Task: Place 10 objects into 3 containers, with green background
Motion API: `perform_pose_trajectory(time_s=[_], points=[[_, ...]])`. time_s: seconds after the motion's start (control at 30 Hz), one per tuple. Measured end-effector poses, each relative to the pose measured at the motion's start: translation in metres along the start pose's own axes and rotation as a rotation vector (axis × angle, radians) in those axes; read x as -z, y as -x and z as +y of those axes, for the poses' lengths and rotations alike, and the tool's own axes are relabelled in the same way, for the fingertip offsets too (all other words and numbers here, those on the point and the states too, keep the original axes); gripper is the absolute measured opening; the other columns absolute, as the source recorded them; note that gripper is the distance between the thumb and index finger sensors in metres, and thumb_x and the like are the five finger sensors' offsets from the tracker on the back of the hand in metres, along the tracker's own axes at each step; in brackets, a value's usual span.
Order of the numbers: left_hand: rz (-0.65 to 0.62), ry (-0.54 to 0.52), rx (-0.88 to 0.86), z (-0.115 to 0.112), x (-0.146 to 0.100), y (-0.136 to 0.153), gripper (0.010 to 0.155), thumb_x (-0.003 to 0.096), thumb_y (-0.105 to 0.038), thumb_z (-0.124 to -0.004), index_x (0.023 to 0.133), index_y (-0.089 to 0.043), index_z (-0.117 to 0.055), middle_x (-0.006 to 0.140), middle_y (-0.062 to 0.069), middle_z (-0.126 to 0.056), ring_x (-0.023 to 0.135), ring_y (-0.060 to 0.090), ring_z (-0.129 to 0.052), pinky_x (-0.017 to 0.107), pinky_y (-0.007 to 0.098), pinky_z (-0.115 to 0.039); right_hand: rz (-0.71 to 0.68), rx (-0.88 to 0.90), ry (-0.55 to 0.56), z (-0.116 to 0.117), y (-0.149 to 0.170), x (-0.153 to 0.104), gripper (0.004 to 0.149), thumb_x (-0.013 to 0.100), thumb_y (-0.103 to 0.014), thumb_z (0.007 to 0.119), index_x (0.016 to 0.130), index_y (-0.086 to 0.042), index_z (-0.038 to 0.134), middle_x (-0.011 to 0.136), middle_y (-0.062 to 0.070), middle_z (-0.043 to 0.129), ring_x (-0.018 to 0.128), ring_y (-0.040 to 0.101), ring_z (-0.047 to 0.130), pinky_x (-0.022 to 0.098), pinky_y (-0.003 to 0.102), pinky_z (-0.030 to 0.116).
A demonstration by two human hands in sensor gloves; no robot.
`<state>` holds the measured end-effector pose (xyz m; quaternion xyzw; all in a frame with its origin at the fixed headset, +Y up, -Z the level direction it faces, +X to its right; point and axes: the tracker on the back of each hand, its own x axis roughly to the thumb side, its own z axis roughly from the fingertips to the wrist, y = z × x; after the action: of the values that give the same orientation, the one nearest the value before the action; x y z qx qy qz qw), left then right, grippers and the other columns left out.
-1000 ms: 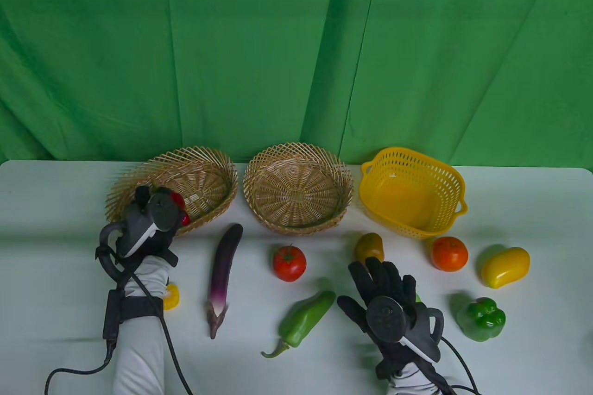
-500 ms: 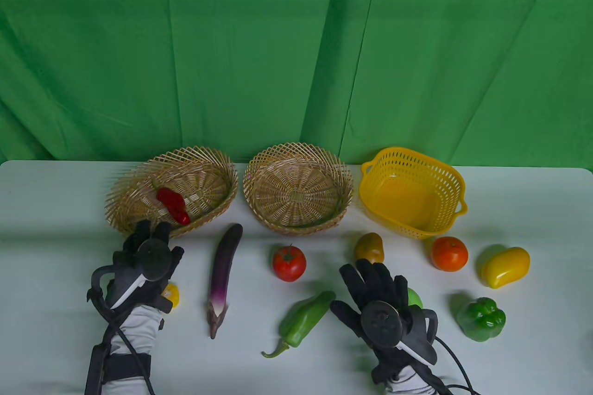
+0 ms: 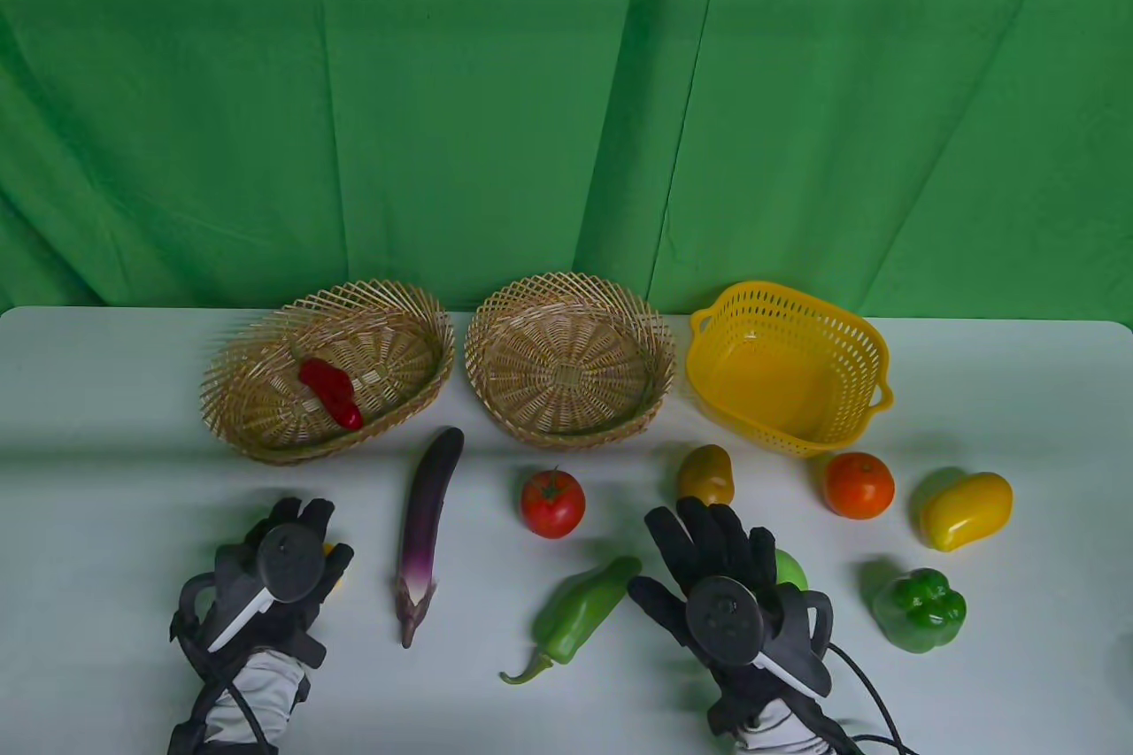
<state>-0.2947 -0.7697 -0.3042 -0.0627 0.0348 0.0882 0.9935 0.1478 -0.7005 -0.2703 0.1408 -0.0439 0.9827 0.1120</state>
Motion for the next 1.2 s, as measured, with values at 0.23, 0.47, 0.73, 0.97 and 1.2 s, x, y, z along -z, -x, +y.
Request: perform_pose_trajectory(time_s=[0.23, 0.47, 0.73, 0.97, 1.2], points=[[-0.014, 0.03, 0.02, -0.012, -0.002, 0.002, 0.07, 0.0551, -0.056, -0.068, 0.116, -0.028, -0.047, 0.117, 0.021, -0.058, 0.102, 0.046, -0.071, 0.063, 0.056, -0.072, 0.0, -0.004, -0.004, 0.0, -0.001, 0.0, 0.076, 0.054, -0.069, 0.05, 0.117, -0.029, 0.043, 0.126, 0.015, 0.044, 0.112, 0.05, 0.044, 0.076, 0.076, 0.034], [-0.01, 0.057, 0.071, -0.016, 0.001, 0.0, 0.067, 0.0535, -0.051, -0.074, 0.113, -0.031, -0.052, 0.113, 0.017, -0.067, 0.096, 0.041, -0.08, 0.06, 0.049, -0.077, 0.001, -0.009, -0.007, 0.0, -0.001, 0.0, 0.076, 0.054, -0.069, 0.05, 0.117, -0.029, 0.043, 0.126, 0.015, 0.044, 0.112, 0.05, 0.044, 0.076, 0.076, 0.034], [-0.013, 0.061, 0.097, -0.016, 0.005, -0.003, 0.065, 0.0525, -0.05, -0.077, 0.111, -0.03, -0.056, 0.109, 0.015, -0.074, 0.089, 0.037, -0.085, 0.058, 0.046, -0.08, 0.009, -0.009, -0.01, -0.001, -0.001, 0.001, 0.076, 0.054, -0.069, 0.05, 0.117, -0.029, 0.043, 0.126, 0.016, 0.044, 0.112, 0.05, 0.044, 0.076, 0.076, 0.034], [0.0, 0.103, 0.076, -0.01, 0.015, -0.005, 0.066, 0.0523, -0.051, -0.076, 0.111, -0.026, -0.058, 0.106, 0.016, -0.077, 0.082, 0.036, -0.089, 0.057, 0.044, -0.081, 0.008, -0.011, -0.014, -0.001, -0.001, 0.001, 0.076, 0.054, -0.069, 0.05, 0.117, -0.029, 0.043, 0.126, 0.015, 0.044, 0.112, 0.05, 0.044, 0.076, 0.076, 0.034], [0.007, 0.11, 0.059, -0.008, 0.019, -0.006, 0.067, 0.0522, -0.051, -0.076, 0.111, -0.025, -0.058, 0.106, 0.015, -0.077, 0.082, 0.036, -0.088, 0.058, 0.045, -0.08, 0.004, -0.006, -0.021, -0.001, -0.002, 0.002, 0.076, 0.054, -0.069, 0.05, 0.117, -0.029, 0.042, 0.126, 0.015, 0.043, 0.112, 0.049, 0.044, 0.076, 0.076, 0.034]])
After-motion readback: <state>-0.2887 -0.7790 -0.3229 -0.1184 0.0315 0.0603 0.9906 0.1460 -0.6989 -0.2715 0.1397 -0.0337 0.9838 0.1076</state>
